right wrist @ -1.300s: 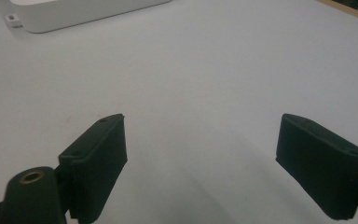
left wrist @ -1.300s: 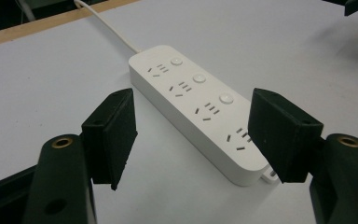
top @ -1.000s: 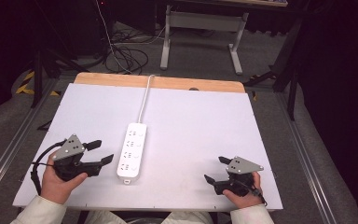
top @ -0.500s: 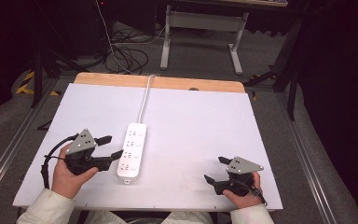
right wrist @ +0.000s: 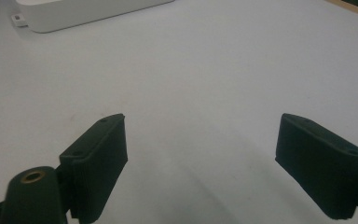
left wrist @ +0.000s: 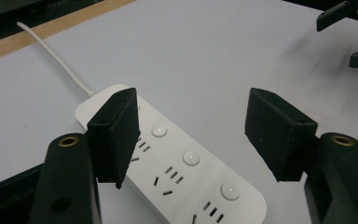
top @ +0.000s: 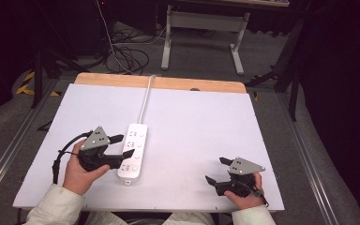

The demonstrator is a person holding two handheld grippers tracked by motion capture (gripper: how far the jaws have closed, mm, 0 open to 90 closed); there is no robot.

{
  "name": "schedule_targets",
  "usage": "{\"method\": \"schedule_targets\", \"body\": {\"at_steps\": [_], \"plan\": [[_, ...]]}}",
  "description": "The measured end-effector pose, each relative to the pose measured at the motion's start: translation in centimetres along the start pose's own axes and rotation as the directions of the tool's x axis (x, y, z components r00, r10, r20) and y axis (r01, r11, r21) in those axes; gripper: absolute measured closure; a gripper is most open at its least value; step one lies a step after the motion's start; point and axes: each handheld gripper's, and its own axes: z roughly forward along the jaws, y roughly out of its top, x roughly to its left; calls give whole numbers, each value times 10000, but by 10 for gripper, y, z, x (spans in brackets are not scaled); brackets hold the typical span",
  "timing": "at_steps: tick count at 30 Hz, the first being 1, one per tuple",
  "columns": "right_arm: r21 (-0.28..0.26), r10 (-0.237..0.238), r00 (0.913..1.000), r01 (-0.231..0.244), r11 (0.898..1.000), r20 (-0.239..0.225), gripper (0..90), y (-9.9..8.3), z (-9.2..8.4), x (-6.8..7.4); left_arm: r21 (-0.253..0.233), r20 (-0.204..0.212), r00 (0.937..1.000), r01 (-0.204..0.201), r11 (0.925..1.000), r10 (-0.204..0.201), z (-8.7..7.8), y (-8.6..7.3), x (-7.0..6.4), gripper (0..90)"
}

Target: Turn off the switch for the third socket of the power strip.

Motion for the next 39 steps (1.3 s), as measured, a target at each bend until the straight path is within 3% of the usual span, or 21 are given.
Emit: {"method": "schedule_targets", "body": {"at_steps": [8, 17, 19, 23, 28, 29, 34, 36, 39], "plan": [[13, 12, 10000, -12, 10000, -69, 168, 0, 0, 0, 208, 226, 9993, -304, 9993, 299, 11, 6, -2, 354], [66, 0, 10000, 0, 10000, -58, 167, 0, 1, 0, 303, 288, 9990, -361, 9989, 353, 21, 11, -4, 361], [50, 1, 10000, -1, 10000, -51, 168, -1, 0, 0, 400, 243, 9980, -590, 9975, 581, 21, 10, -4, 390], [94, -32, 10000, 33, 10000, -64, 175, -1, 1, 0, 381, 202, 9983, -559, 9977, 552, 20, 10, -4, 441], [67, -12, 10000, 13, 10000, -99, 177, -1, 1, 0, 879, 129, 9996, -273, 9958, 262, 24, 10, 0, 443], [91, -28, 10000, 29, 10000, -94, 179, -1, 1, 0, 998, 294, 9996, 4, 9950, -33, 25, 10, 3, 474], [88, -46, 9999, 47, 9999, -147, 187, -1, 1, 0, 1234, 680, 9967, 348, 9917, -434, 30, 10, 8, 629], [70, -44, 9999, 45, 10000, -160, 187, -1, 1, 0, 1362, 645, 9967, 391, 9899, -483, 33, 9, 10, 659], [69, -70, 9999, 71, 10000, -154, 187, -1, 1, 0, 1685, 254, 9991, 278, 9853, -325, 38, 7, 11, 735]]}}
